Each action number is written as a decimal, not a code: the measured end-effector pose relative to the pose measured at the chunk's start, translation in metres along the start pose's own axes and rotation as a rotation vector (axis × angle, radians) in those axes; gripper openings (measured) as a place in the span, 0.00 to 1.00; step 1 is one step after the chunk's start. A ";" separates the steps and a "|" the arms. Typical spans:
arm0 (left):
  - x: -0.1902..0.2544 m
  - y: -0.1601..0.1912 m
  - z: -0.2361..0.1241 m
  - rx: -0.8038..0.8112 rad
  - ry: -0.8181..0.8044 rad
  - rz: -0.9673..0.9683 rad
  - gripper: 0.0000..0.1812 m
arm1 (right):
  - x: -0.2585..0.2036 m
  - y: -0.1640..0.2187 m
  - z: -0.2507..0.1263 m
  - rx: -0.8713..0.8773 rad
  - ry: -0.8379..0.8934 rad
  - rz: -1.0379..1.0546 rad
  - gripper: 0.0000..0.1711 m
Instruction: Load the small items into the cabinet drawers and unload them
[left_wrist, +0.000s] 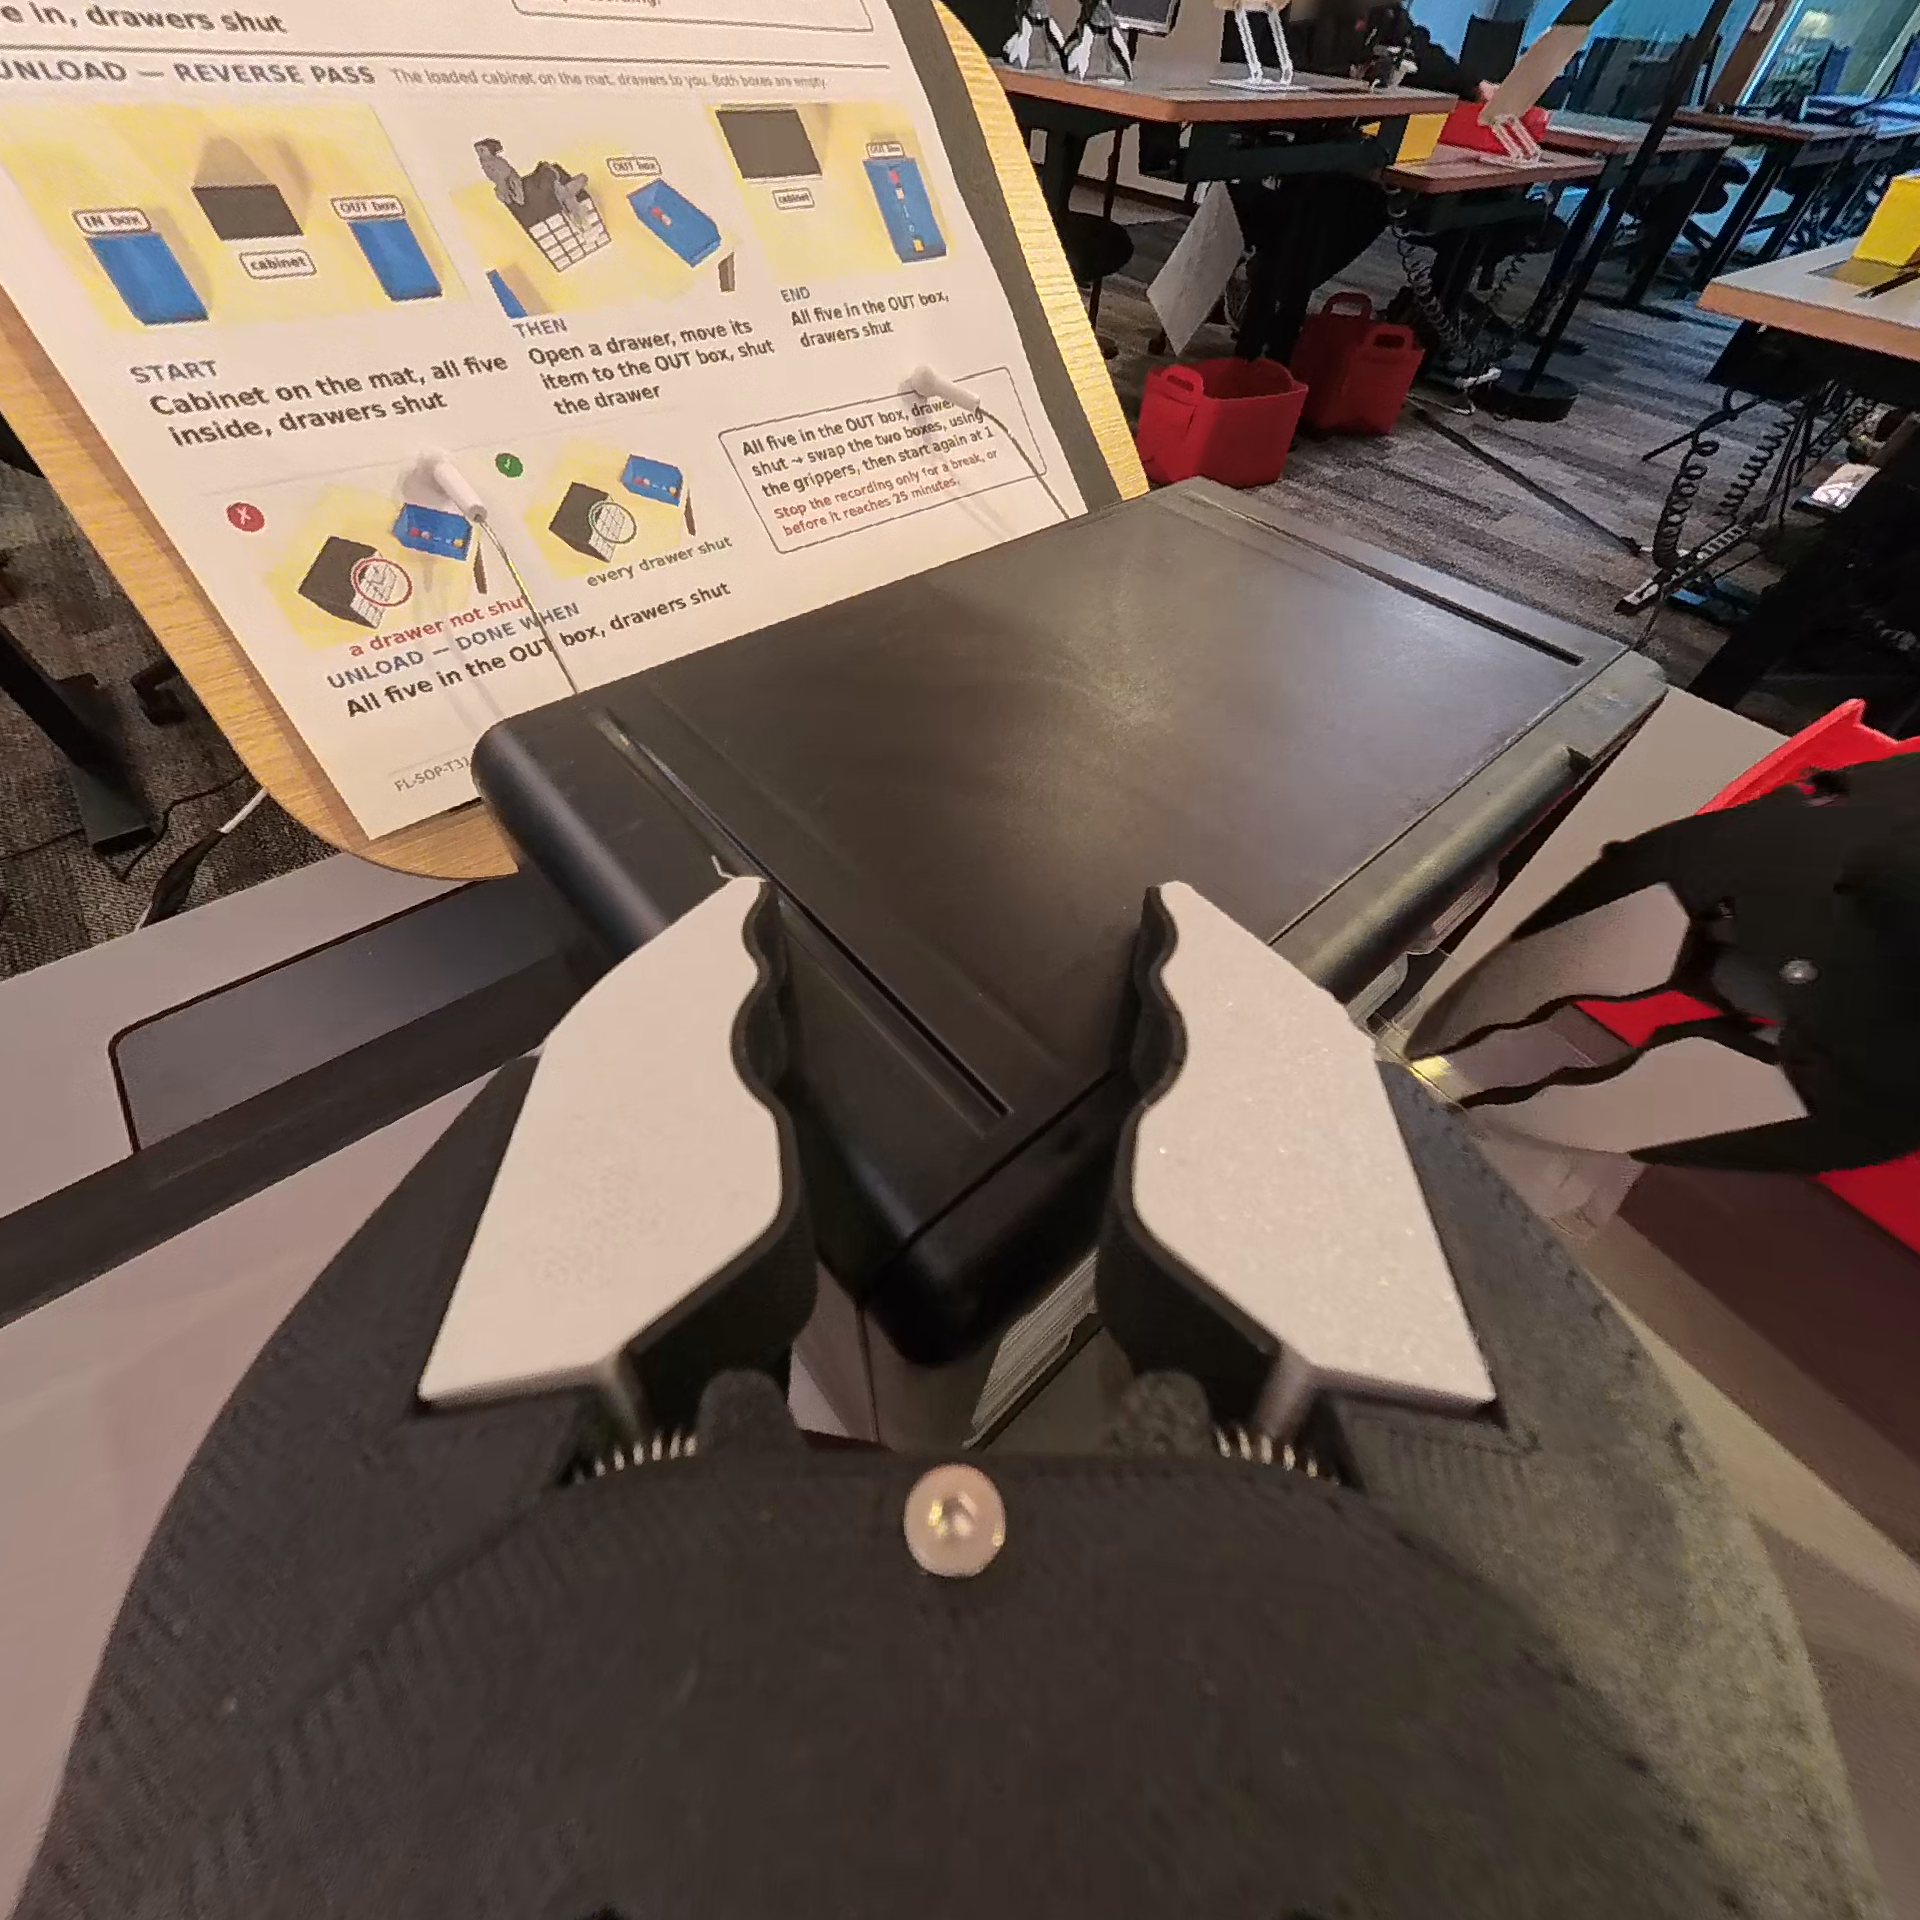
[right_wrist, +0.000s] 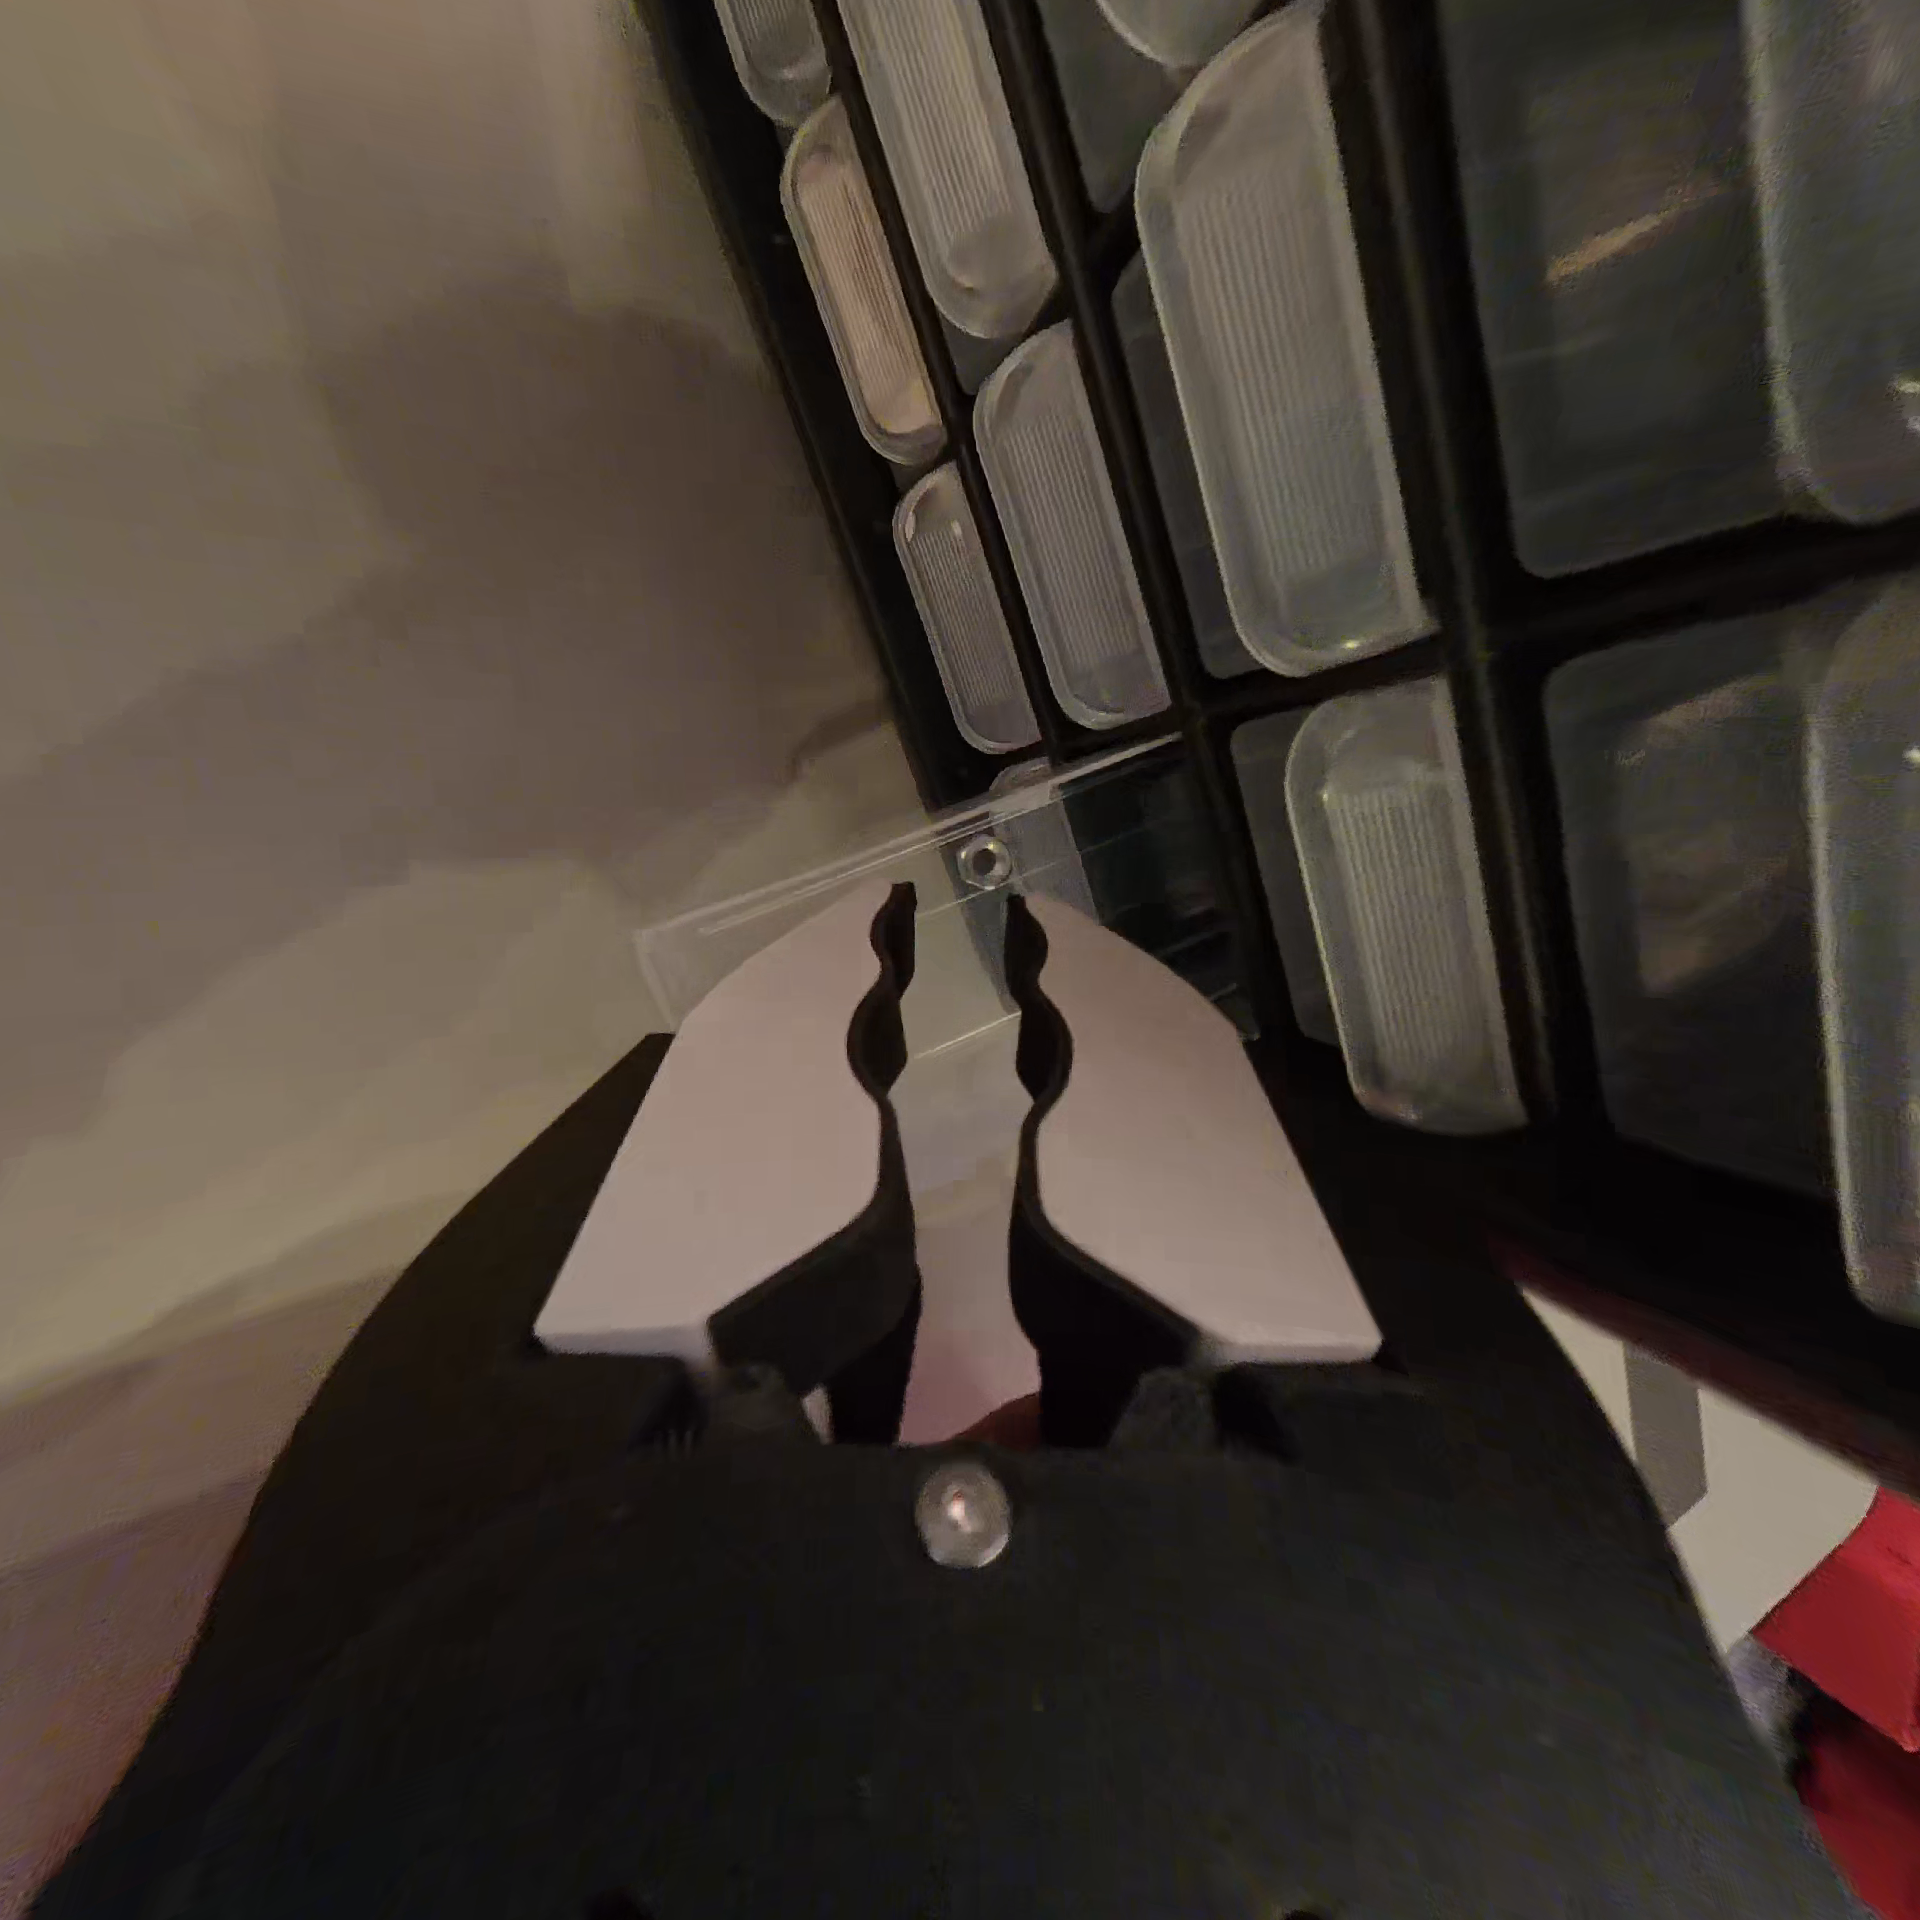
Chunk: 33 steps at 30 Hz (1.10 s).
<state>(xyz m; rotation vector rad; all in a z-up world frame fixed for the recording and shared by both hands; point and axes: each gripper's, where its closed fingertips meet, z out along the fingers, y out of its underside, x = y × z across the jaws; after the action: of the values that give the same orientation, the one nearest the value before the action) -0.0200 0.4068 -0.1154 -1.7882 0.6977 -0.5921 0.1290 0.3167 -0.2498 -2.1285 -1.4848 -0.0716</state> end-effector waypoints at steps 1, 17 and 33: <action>0.000 0.000 0.000 0.000 0.000 0.000 0.36 | 0.001 0.001 0.003 -0.016 -0.001 -0.016 0.10; 0.000 0.000 0.000 0.008 0.005 0.001 0.37 | -0.005 0.003 0.009 -0.084 -0.067 -0.192 0.09; 0.000 0.000 0.000 0.012 0.006 -0.002 0.37 | -0.017 0.005 0.007 -0.088 -0.134 -0.187 0.17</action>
<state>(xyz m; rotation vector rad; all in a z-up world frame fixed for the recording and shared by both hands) -0.0201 0.4064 -0.1152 -1.7766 0.6953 -0.6015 0.1248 0.3038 -0.2640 -2.0922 -1.7873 -0.0643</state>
